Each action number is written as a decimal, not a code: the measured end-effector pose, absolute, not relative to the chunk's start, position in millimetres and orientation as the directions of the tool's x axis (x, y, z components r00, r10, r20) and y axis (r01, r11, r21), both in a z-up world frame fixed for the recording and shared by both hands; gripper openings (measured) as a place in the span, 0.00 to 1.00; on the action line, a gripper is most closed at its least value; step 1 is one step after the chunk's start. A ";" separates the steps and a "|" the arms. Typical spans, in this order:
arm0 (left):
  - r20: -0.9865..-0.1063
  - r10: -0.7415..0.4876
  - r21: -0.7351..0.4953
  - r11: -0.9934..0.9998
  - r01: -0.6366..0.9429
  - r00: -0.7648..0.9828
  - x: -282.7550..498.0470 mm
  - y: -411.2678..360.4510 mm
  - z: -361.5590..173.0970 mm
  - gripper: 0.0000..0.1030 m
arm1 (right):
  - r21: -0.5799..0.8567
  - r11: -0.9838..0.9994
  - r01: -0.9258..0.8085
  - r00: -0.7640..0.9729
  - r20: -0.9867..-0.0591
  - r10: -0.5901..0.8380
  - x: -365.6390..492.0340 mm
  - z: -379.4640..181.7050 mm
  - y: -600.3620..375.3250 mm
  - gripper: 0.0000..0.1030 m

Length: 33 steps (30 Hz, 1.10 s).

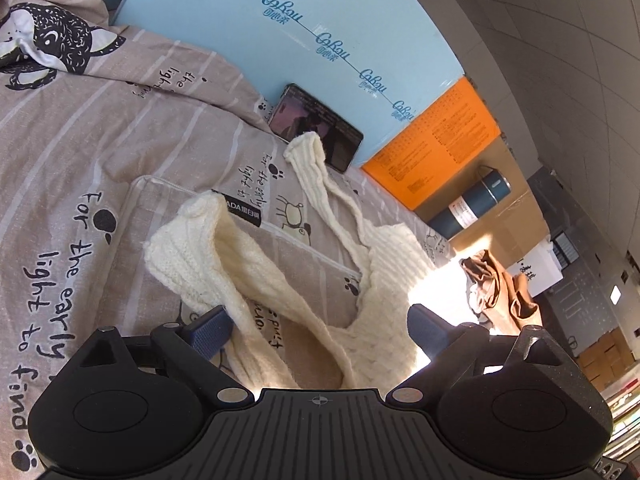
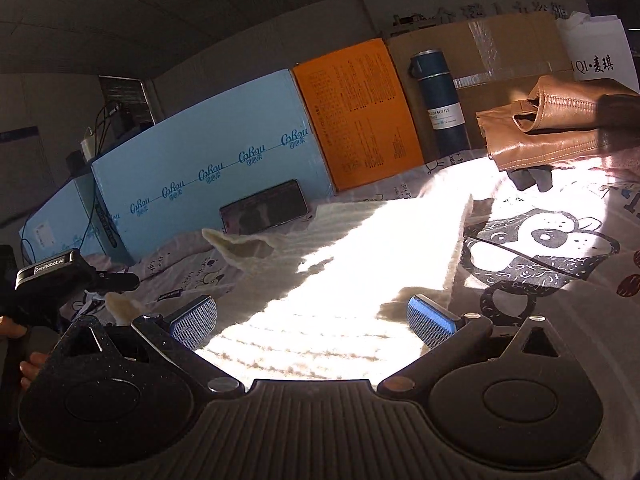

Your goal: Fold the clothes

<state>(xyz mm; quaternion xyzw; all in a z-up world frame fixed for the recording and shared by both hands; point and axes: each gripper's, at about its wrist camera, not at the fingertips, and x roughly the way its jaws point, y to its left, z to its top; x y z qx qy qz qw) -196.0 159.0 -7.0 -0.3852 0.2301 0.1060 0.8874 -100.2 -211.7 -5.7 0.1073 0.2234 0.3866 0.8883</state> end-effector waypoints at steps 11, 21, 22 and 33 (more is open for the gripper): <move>-0.418 0.072 -0.353 0.906 -0.235 0.906 -175.4 131.1 10.5 0.10 | 0.372 0.675 -0.638 0.599 -0.311 0.738 -98.2 -7.2 -215.5 1.00; -0.332 -0.309 0.093 0.929 0.357 0.891 -197.6 25.7 34.7 0.11 | 0.431 0.600 -0.674 0.579 -0.195 0.792 -102.1 2.3 -231.3 1.00; -0.363 -0.329 0.121 0.911 0.394 0.872 -198.1 18.5 30.0 0.11 | 0.446 0.584 -0.679 0.572 -0.178 0.801 -102.3 4.1 -233.9 1.00; -0.334 -0.319 0.195 0.897 0.396 0.887 -220.6 26.8 26.8 0.80 | 0.233 0.679 -0.697 0.616 -0.290 0.732 -110.9 5.2 -203.3 1.00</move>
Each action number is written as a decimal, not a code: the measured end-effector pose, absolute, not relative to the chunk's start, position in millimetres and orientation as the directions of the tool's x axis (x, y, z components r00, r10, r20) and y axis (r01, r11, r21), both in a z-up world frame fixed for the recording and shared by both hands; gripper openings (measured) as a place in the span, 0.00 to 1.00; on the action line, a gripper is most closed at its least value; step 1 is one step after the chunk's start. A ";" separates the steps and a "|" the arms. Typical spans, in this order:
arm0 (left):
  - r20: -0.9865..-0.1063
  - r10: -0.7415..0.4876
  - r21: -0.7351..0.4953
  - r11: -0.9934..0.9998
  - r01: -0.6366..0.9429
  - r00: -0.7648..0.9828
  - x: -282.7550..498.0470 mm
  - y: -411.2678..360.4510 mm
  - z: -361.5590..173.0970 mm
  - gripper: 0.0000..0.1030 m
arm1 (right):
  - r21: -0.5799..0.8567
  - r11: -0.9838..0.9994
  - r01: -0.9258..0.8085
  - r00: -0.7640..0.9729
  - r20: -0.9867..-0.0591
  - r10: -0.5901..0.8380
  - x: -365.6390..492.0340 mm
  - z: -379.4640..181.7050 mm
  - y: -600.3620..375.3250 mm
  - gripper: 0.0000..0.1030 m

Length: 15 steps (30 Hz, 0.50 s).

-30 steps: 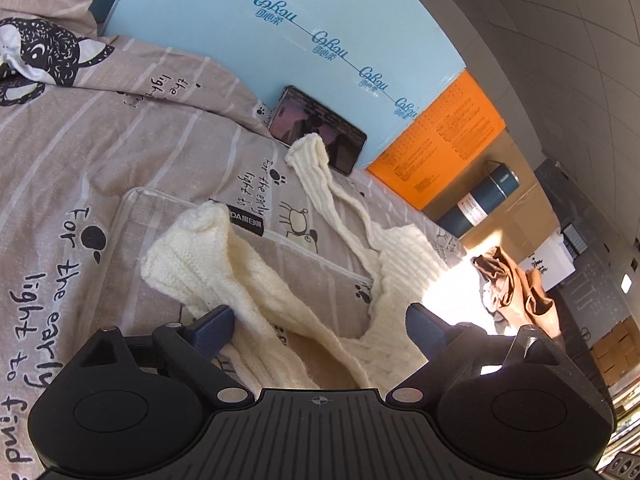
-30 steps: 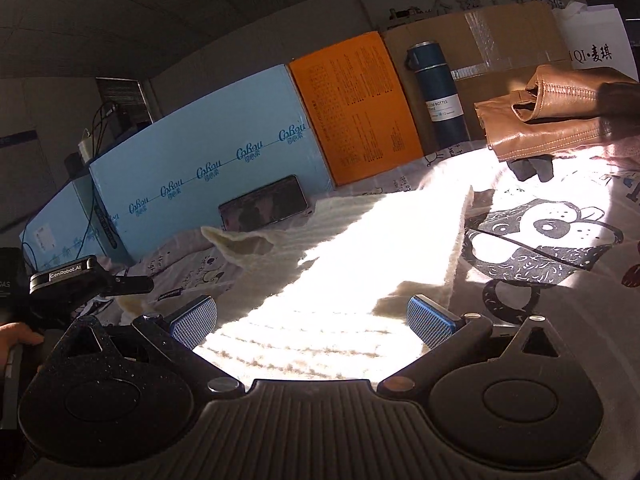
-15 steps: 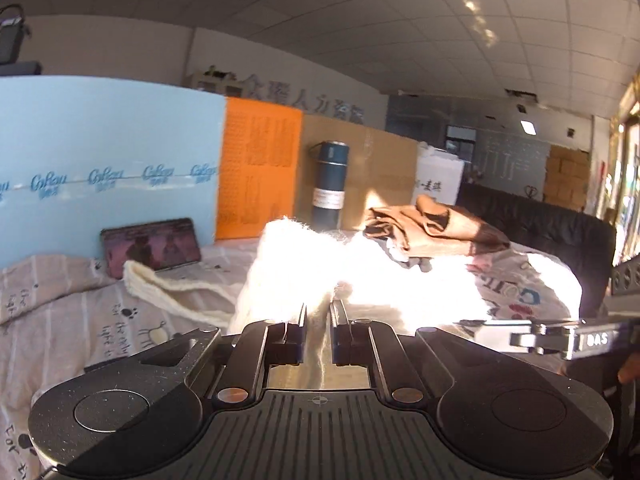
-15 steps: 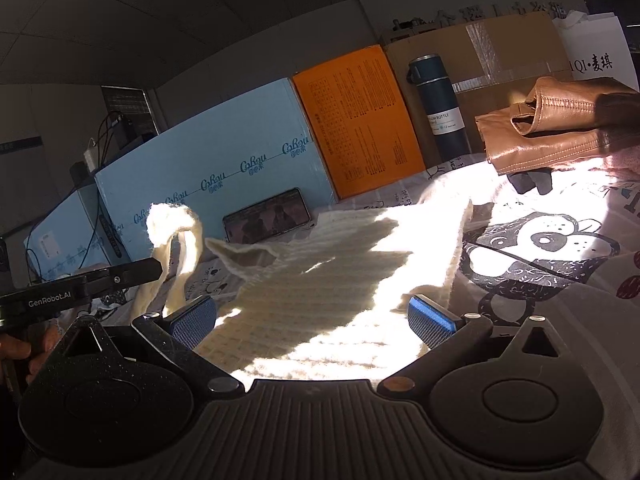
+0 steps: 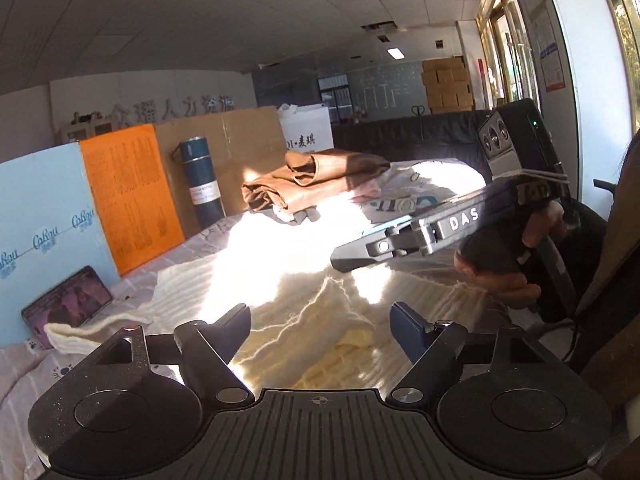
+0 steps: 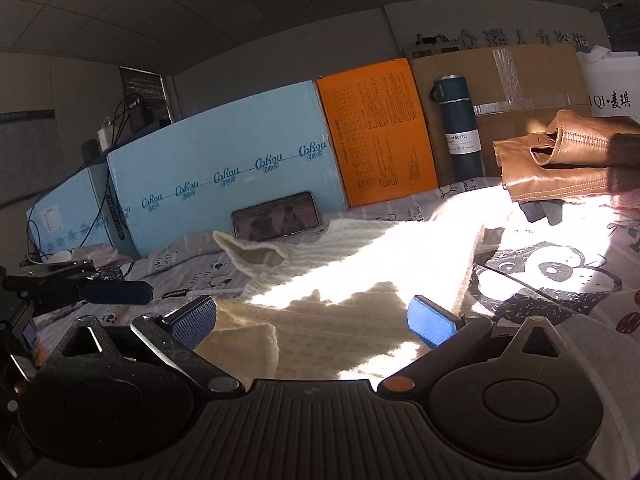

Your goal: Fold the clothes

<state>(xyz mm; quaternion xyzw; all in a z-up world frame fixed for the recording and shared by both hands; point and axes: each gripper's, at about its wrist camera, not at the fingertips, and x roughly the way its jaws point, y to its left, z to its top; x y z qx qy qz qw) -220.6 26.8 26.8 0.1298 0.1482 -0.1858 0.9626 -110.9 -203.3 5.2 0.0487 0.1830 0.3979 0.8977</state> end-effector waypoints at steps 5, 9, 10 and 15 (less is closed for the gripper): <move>-0.407 -0.068 0.183 0.971 0.154 0.911 -198.9 54.1 18.5 0.86 | 0.041 0.734 -0.677 0.653 -0.426 0.626 -109.6 -1.5 -173.5 1.00; -0.508 -0.057 0.135 0.980 0.144 0.859 -186.4 64.8 -0.3 0.86 | 0.012 0.699 -0.715 0.608 -0.482 0.631 -107.9 -11.7 -165.2 1.00; -0.517 -0.061 0.114 0.984 0.139 0.854 -184.2 67.1 -0.2 0.86 | 0.017 0.695 -0.719 0.601 -0.487 0.633 -106.4 -11.8 -165.3 1.00; -0.400 -0.188 -0.250 0.964 0.091 0.897 -181.2 114.0 25.3 0.87 | 0.159 0.638 -0.753 0.537 -0.411 0.737 -90.0 11.9 -184.8 1.00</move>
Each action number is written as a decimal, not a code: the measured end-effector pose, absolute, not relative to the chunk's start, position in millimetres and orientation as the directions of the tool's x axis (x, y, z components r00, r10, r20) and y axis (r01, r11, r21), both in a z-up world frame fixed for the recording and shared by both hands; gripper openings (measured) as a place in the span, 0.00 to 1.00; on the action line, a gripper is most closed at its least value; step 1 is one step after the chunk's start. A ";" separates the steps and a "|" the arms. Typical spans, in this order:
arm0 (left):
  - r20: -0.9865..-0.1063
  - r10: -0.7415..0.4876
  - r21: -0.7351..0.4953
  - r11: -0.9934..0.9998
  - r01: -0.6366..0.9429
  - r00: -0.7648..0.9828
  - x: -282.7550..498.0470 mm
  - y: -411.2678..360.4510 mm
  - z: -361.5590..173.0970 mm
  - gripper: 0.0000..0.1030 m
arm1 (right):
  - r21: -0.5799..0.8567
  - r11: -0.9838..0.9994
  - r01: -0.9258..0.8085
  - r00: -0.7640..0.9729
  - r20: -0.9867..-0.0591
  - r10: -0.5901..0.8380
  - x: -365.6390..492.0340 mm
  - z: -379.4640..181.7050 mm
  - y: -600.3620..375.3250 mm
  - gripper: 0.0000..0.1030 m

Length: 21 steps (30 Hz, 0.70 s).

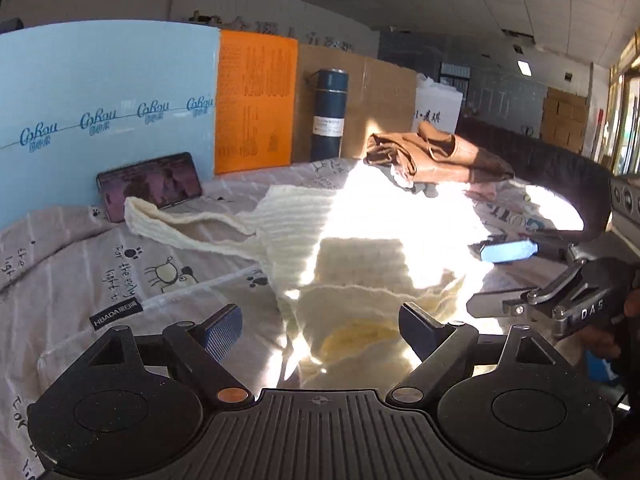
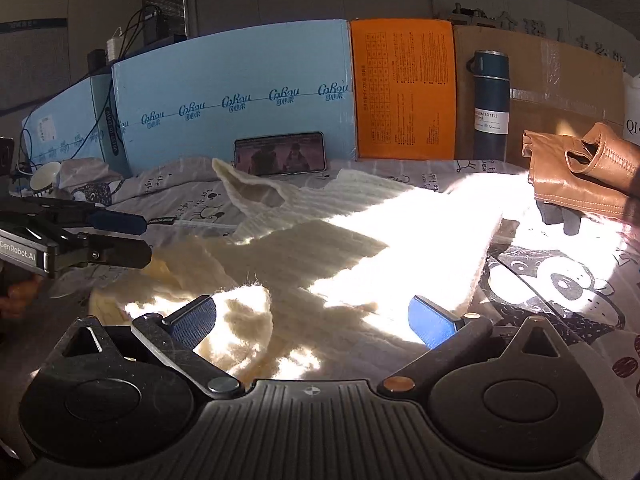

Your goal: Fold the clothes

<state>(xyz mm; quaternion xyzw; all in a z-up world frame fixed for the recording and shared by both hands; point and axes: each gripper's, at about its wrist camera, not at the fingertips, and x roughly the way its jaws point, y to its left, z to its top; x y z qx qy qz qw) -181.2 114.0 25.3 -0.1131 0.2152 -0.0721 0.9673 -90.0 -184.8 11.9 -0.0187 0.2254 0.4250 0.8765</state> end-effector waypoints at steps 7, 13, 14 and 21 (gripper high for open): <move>-0.372 -0.079 -0.721 0.652 -0.235 0.925 -119.5 201.0 9.1 0.92 | 0.421 0.593 -0.686 0.588 -0.158 0.793 -32.6 56.6 -200.7 1.00; -0.377 -0.021 -0.834 0.442 -0.329 0.926 -72.3 231.8 -18.7 0.92 | 0.643 0.461 -0.612 0.502 -0.135 0.854 41.5 46.8 -175.6 1.00; -0.349 -0.008 -0.829 0.469 -0.304 0.937 -66.0 230.9 -16.0 0.92 | 0.658 0.466 -0.592 0.499 -0.155 0.853 52.1 44.5 -169.2 1.00; -0.335 0.059 -0.787 0.531 -0.314 0.940 -23.8 221.7 -29.1 0.81 | 0.727 0.522 -0.446 0.516 -0.267 0.814 90.4 7.1 -158.3 1.00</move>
